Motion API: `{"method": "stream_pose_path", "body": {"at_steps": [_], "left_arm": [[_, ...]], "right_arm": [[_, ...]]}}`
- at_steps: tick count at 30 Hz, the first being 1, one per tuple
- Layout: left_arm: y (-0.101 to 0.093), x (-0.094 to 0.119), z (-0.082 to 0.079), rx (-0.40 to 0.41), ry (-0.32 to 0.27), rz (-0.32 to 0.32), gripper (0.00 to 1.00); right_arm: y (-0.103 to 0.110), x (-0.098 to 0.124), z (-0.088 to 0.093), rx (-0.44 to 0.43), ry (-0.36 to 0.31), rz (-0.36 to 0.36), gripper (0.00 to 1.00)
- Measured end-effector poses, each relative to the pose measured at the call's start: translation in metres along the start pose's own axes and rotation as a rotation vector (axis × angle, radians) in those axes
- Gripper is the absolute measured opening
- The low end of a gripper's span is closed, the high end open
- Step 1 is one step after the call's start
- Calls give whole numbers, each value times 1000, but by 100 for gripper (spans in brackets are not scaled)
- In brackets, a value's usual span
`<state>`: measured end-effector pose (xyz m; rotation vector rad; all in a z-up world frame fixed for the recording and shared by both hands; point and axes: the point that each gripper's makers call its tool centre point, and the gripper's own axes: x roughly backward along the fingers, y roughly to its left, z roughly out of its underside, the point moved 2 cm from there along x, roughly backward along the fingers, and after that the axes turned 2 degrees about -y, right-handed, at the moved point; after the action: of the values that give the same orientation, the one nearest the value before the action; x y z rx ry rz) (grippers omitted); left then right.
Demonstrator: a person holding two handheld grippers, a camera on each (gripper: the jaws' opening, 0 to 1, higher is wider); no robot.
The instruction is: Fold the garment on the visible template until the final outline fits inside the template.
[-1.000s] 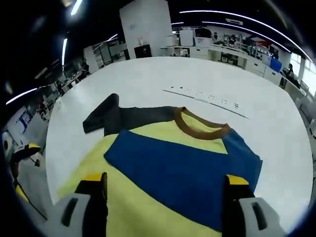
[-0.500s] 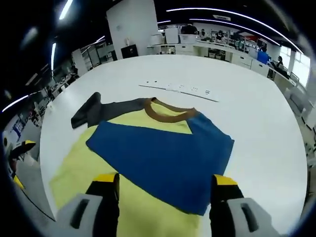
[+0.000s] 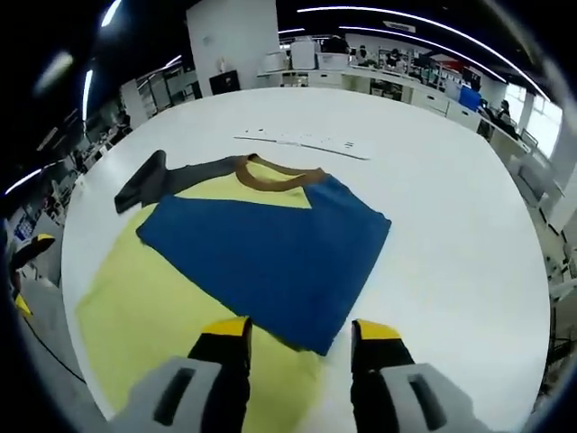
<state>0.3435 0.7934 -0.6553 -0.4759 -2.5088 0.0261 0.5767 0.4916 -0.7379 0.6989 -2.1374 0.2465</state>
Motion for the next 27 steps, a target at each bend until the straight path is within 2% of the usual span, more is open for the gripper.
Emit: {"method": "stream_pose_path", "body": {"at_steps": [2, 7, 11, 16, 20, 27], "left_arm": [[0, -1, 0, -7, 4, -1, 99], [-1, -2, 0, -7, 5, 4, 99], [-1, -3, 0, -7, 9, 4, 98], [-1, -3, 1, -8, 12, 5, 98], [0, -2, 1, -2, 13, 0, 97], [1, -2, 2, -1, 16, -3, 96]], "right_arm": [[-5, 0, 6, 2, 22, 19, 32], [-9, 0, 10, -19, 8, 28, 22], [-10, -2, 13, -40, 7, 34, 20], [-11, -4, 15, -43, 6, 50, 11], [-11, -3, 18, -97, 17, 78, 8], [-11, -7, 20, -106, 27, 97, 5]]}}
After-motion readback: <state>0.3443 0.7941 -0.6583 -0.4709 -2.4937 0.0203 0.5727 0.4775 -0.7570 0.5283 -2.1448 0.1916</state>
